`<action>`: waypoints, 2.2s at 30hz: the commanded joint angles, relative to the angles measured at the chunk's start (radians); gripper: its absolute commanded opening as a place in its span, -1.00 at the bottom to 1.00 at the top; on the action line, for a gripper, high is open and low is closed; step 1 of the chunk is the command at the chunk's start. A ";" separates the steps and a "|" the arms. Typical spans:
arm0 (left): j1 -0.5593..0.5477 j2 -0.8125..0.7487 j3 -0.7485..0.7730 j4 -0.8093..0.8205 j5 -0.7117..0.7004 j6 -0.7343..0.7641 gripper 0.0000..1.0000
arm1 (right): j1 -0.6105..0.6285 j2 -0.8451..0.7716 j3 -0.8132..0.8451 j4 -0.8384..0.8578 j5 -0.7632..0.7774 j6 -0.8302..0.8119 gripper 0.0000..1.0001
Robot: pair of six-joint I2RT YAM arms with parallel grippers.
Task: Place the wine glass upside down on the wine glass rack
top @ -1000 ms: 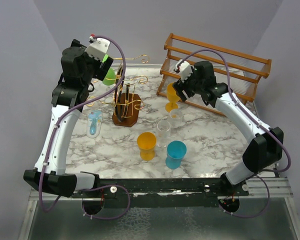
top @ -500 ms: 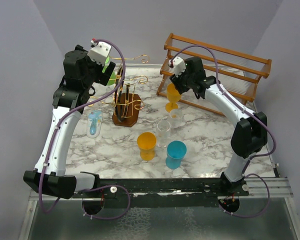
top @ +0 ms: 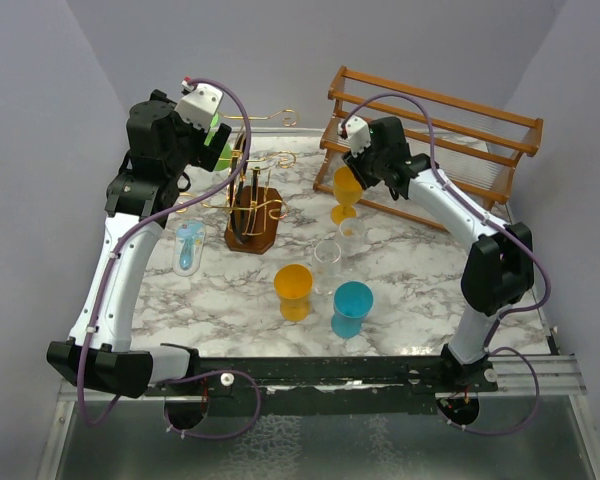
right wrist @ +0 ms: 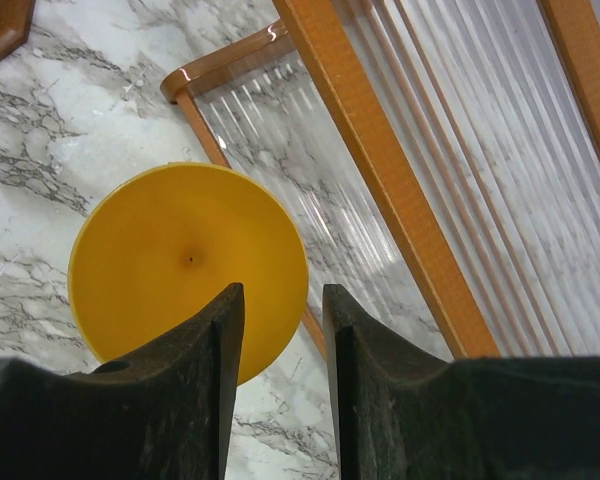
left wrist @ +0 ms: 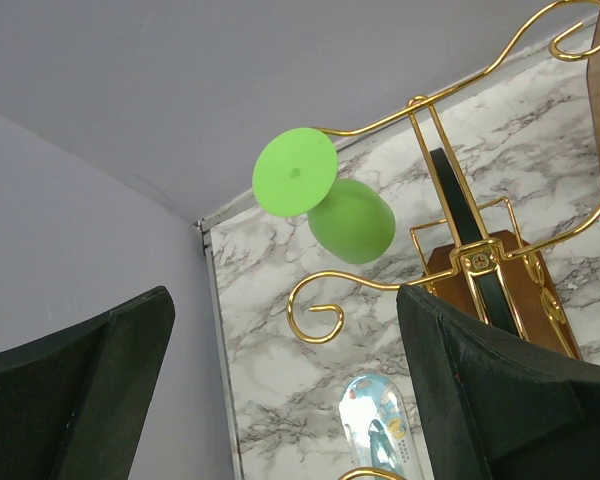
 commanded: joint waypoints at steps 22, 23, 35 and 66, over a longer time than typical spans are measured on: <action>-0.004 -0.008 -0.017 0.020 0.027 0.015 0.93 | -0.022 0.050 0.036 -0.003 -0.032 0.047 -0.57; -0.004 -0.008 -0.018 0.021 0.027 0.017 0.93 | -0.024 0.048 0.040 -0.004 -0.034 0.048 -0.60; -0.004 -0.005 -0.020 0.015 0.038 0.002 0.93 | -0.050 -0.046 0.078 -0.038 -0.056 0.023 -0.95; -0.008 0.076 0.085 0.168 0.589 -0.514 0.84 | -0.057 -0.397 0.243 -0.020 -0.295 0.082 -0.97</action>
